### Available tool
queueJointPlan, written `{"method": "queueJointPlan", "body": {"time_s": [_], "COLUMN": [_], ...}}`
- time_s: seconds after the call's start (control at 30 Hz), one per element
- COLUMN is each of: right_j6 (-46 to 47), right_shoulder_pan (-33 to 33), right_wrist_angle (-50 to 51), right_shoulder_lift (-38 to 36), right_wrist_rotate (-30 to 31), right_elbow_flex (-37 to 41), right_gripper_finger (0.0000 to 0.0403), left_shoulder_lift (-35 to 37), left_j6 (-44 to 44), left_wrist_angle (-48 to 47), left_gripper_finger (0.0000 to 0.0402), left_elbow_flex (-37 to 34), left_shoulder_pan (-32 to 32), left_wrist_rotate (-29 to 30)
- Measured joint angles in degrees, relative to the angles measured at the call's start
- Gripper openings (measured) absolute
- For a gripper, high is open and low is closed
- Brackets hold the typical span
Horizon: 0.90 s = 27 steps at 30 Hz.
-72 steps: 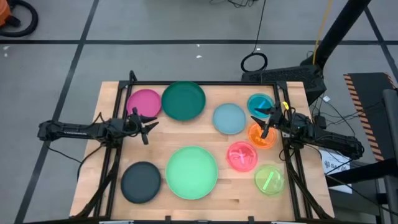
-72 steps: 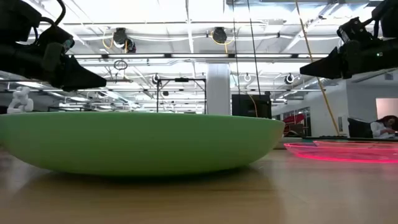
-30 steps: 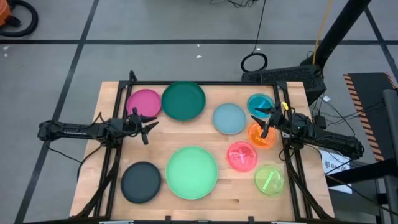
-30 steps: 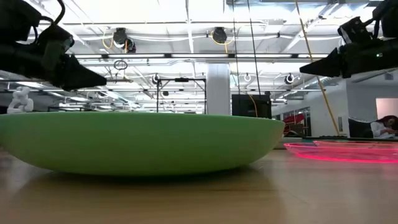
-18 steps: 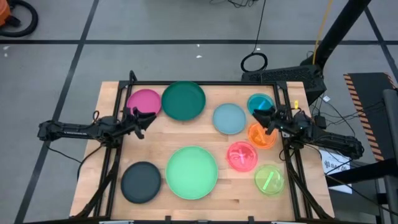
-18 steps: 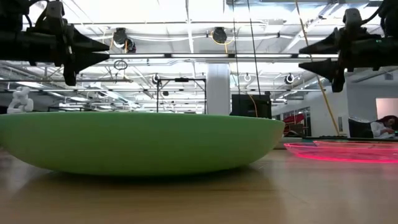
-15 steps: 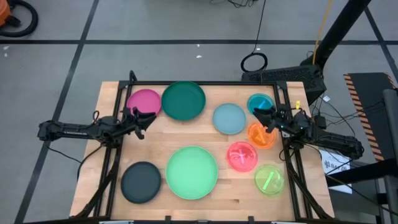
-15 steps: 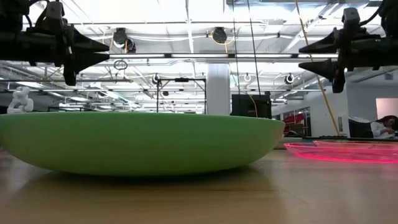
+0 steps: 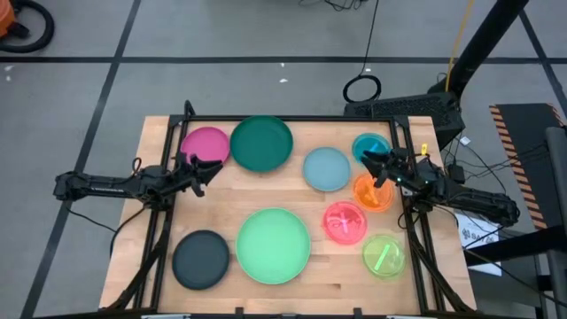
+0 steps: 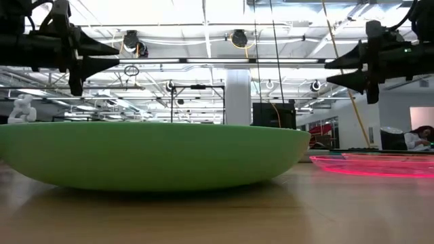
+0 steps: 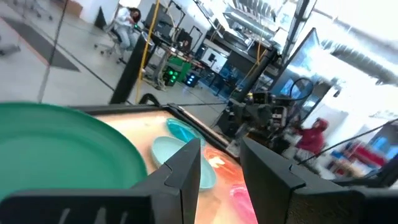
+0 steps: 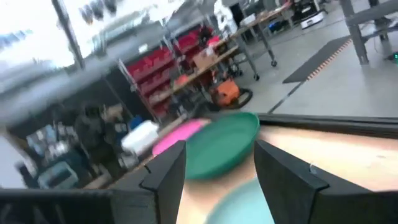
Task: Stack plastic plates
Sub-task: Stack the light green plate on the dark green plate
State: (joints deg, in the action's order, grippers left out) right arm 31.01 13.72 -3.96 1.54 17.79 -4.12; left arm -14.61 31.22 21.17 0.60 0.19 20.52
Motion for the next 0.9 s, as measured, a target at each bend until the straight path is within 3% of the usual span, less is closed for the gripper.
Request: {"method": "queueJointPlan", "body": {"time_s": [0.13,0.27,0.47,0.73,0.9], "right_j6": [-1.54,-5.15,-7.66,-9.13,-9.94], "right_shoulder_pan": [0.11,0.09,0.07,0.07,-0.50], "right_wrist_angle": [-6.94,-13.60,-16.65,-17.03,-18.76], "right_shoulder_lift": [0.18,0.20,0.83,6.33,11.41], "right_wrist_rotate": [-0.03,-3.93,-7.53,-8.13,-13.64], "right_elbow_flex": [-0.02,-0.02,-0.06,-0.06,-0.08], "right_gripper_finger": [0.0183,0.0183,0.0183,0.0183,0.0183], "left_shoulder_lift": [-0.14,-2.55,-10.44,-24.18,-31.91], "left_j6": [3.80,6.44,6.25,3.05,-2.61], "left_wrist_angle": [0.13,1.59,-1.42,-37.05,-44.11], "left_gripper_finger": [0.0120,0.0120,0.0120,0.0120,0.0120], "left_elbow_flex": [0.00,0.05,6.52,25.83,30.73], "left_shoulder_pan": [-0.13,-1.91,-4.34,-5.03,-7.06], "left_wrist_rotate": [-3.84,-5.03,-5.05,-6.01,-10.71]}}
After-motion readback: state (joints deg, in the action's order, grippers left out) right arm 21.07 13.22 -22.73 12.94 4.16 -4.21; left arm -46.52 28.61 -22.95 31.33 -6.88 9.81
